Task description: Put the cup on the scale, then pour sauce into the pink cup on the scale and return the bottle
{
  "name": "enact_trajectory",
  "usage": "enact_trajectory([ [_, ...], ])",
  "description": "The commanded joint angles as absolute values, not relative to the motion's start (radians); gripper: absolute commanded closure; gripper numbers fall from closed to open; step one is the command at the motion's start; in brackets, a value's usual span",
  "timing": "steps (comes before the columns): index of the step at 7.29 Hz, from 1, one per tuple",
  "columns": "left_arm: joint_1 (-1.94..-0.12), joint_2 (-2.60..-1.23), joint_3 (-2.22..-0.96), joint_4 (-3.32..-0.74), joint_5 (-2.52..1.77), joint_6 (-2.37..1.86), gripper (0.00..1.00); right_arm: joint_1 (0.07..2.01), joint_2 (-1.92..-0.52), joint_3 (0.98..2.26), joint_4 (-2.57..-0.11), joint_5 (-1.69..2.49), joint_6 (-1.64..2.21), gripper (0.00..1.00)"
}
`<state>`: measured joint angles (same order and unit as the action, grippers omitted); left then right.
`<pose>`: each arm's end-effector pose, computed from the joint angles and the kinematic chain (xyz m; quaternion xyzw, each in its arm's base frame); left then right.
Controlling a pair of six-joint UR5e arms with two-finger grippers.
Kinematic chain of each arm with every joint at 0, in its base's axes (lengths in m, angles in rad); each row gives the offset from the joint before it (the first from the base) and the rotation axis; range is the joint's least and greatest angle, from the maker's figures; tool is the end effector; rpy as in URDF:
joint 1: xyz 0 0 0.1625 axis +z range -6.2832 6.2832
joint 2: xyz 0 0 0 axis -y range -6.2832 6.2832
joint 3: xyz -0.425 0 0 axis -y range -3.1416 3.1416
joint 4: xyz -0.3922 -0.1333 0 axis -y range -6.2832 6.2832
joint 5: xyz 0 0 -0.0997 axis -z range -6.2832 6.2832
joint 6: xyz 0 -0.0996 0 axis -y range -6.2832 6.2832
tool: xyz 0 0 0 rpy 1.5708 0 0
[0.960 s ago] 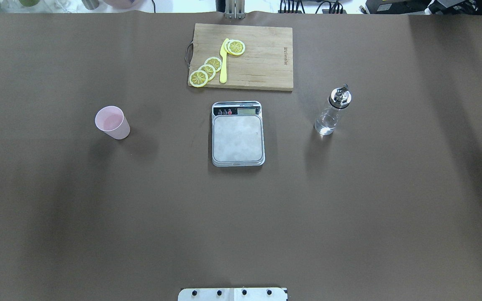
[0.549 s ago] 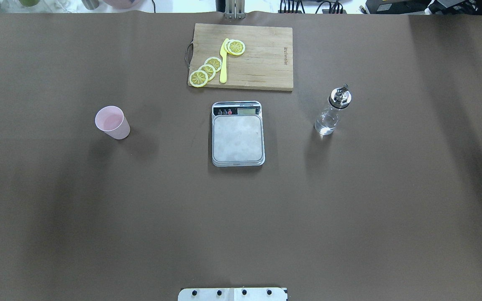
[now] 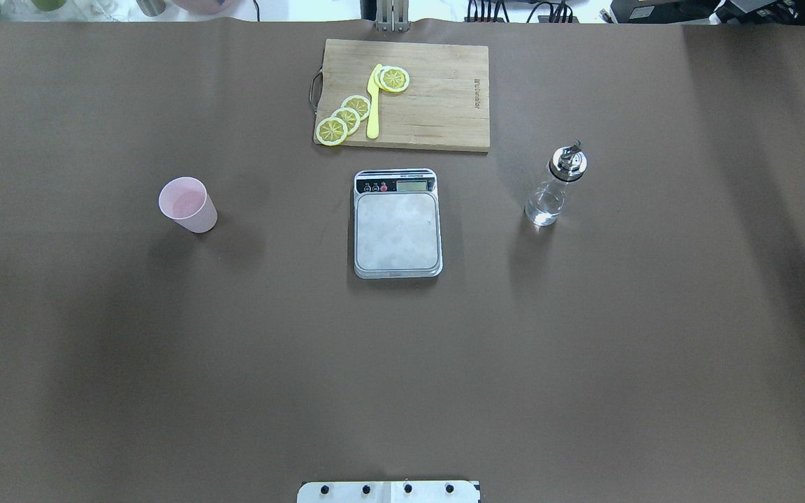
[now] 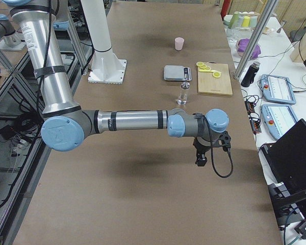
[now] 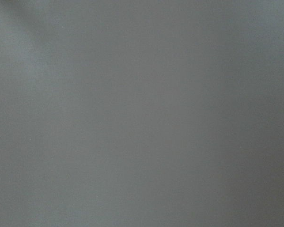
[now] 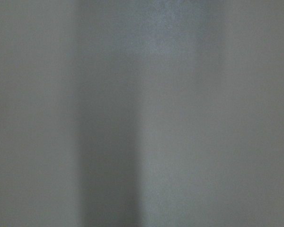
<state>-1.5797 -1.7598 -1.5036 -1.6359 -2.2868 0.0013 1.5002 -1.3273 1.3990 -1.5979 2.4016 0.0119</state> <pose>-0.0731 -0.5804 0.5876 0.0892 0.3484 0.0292 0.9326 0.0175 -0.5990 0.6095 0.0037 -0.4040 -0.0358 0.9141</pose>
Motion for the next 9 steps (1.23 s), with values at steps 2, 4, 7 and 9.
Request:
enact_trajectory([
  [2, -1.328, -1.879, -1.622, -1.593, -2.142, -0.271, 0.01, 1.499, -1.328, 1.401, -1.592, 2.399, 0.012, 0.0],
  [4, -1.185, -1.919, -1.733, -1.5, -2.149, -0.449, 0.01, 1.497, -1.327, 1.401, -1.592, 2.396, 0.012, 0.0],
  [7, -0.95, -1.985, -1.723, -1.54, -2.14, -0.86, 0.02, 1.494, -1.325, 1.399, -1.592, 2.396, 0.012, 0.0],
  [9, -0.937, -1.98, -1.679, -1.6, -2.14, -0.867, 0.02, 1.494, -1.325, 1.399, -1.592, 2.396, 0.012, 0.0],
])
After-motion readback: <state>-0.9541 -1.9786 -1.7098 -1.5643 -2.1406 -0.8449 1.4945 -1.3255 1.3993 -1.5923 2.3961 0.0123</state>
